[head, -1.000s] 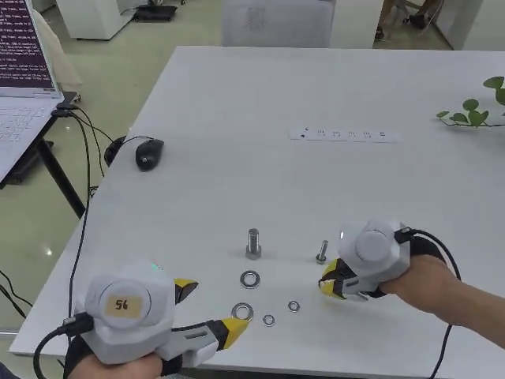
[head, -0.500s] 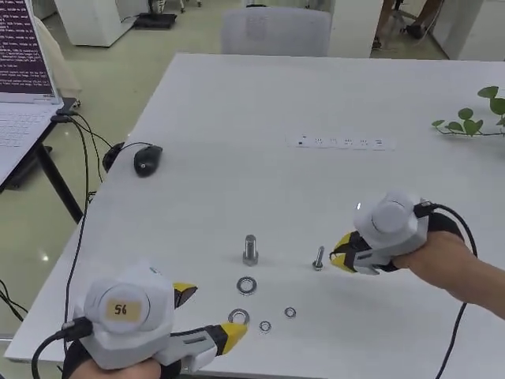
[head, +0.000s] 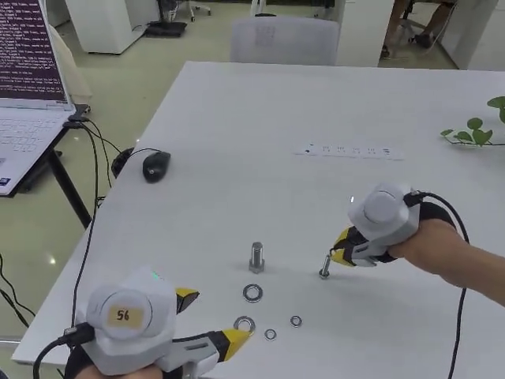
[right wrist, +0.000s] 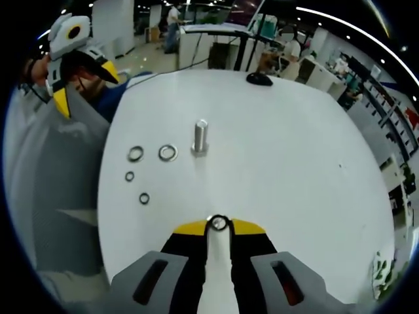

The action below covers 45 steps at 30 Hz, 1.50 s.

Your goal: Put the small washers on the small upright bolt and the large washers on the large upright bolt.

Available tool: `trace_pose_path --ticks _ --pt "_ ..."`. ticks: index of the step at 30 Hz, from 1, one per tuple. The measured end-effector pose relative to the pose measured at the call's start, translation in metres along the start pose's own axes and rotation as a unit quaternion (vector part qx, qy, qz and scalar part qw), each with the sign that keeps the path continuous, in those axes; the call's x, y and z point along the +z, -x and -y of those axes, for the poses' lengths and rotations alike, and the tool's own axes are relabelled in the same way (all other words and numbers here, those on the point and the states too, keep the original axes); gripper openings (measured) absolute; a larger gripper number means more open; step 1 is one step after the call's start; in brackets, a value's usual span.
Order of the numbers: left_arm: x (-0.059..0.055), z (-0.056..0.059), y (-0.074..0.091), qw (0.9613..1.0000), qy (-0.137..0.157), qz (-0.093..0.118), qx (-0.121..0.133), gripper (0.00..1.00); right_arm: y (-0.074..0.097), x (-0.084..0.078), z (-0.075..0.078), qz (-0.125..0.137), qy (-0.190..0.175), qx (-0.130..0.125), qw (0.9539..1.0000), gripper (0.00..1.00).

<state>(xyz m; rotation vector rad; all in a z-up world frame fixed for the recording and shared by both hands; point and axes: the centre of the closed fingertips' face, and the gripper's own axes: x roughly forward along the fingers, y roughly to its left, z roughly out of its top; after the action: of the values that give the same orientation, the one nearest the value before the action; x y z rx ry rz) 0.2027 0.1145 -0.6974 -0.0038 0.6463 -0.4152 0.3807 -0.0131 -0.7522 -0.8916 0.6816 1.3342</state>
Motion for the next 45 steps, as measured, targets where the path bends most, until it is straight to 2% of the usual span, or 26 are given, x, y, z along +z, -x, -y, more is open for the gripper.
trace_pose_path --ticks 5,20,29,45 --pt "-0.001 -0.002 0.002 1.0 0.004 0.0 0.003 0.57 -0.005 -0.004 0.001 -0.014 0.01 0.003 0.9998 0.13" --pt "0.005 -0.004 -0.001 1.0 0.004 0.004 0.004 0.57 -0.011 -0.003 0.0 -0.021 0.011 0.019 0.9995 0.13" --pt "0.005 -0.007 -0.003 1.0 0.007 0.003 0.004 0.57 -0.015 -0.003 -0.002 -0.038 0.029 0.032 0.9983 0.13" --pt "0.003 -0.01 -0.003 0.9999 0.012 -0.001 0.009 0.57 -0.037 -0.014 -0.004 -0.062 0.026 0.049 0.9965 0.13"
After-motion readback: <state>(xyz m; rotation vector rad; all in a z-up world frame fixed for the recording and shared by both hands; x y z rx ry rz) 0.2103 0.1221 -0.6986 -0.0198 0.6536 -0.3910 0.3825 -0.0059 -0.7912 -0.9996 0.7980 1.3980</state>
